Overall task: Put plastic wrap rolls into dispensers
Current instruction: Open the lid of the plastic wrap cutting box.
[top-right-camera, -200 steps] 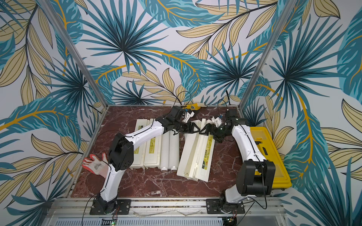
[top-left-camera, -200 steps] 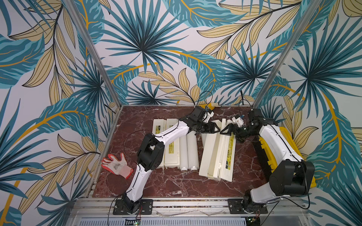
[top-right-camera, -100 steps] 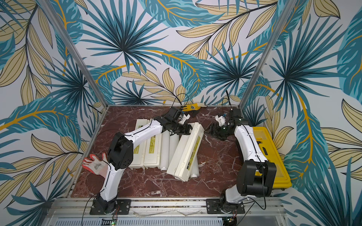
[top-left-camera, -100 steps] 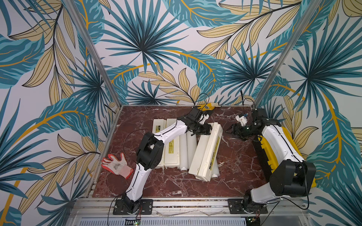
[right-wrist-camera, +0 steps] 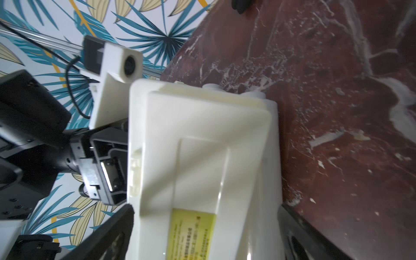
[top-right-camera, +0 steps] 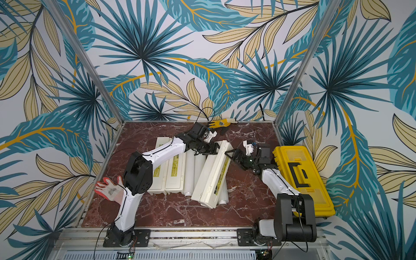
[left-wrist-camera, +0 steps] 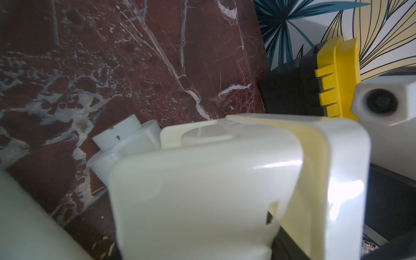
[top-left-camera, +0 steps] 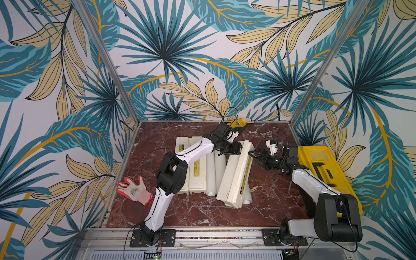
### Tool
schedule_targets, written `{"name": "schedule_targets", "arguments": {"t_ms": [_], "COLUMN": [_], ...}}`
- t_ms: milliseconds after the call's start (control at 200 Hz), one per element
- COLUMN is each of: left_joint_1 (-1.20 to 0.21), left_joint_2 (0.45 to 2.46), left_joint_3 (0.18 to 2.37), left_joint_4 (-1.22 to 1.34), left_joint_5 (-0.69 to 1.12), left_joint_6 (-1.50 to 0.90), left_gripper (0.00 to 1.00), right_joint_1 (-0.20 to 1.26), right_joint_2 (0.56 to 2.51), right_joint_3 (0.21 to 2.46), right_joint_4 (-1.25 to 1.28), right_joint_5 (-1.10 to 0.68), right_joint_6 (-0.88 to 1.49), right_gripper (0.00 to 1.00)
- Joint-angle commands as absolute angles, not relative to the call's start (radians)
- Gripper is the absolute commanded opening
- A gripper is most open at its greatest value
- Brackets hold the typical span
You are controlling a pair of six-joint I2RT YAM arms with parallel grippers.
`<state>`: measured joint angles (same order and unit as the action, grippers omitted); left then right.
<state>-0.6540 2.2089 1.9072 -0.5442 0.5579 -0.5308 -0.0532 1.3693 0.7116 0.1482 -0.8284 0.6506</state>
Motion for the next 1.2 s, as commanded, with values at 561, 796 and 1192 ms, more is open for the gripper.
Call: {"name": "schedule_targets", "arguments": {"t_ms": [561,796,1192], "left_joint_1": [-0.645,-0.644,-0.638], "left_joint_2": [2.271,2.268,2.194], "left_joint_3": [1.864,1.869,1.883], "left_joint_4": [-0.604,-0.604,-0.604], "left_joint_5": [0.557,0.563,0.569], "left_joint_6": [-0.514,-0.52,-0.532], "left_gripper": [0.31,0.31,0.3], "right_joint_1": [0.122,0.168,0.171], "right_joint_2": [1.559,1.611,1.436], "right_joint_3": [0.765,0.819,0.841], "right_joint_4": [0.392,0.336,0.162], "right_joint_5": [-0.8,-0.778,-0.728], "right_joint_6": [0.725,0.711,0.643], "right_gripper": [0.99,0.99,0.67]}}
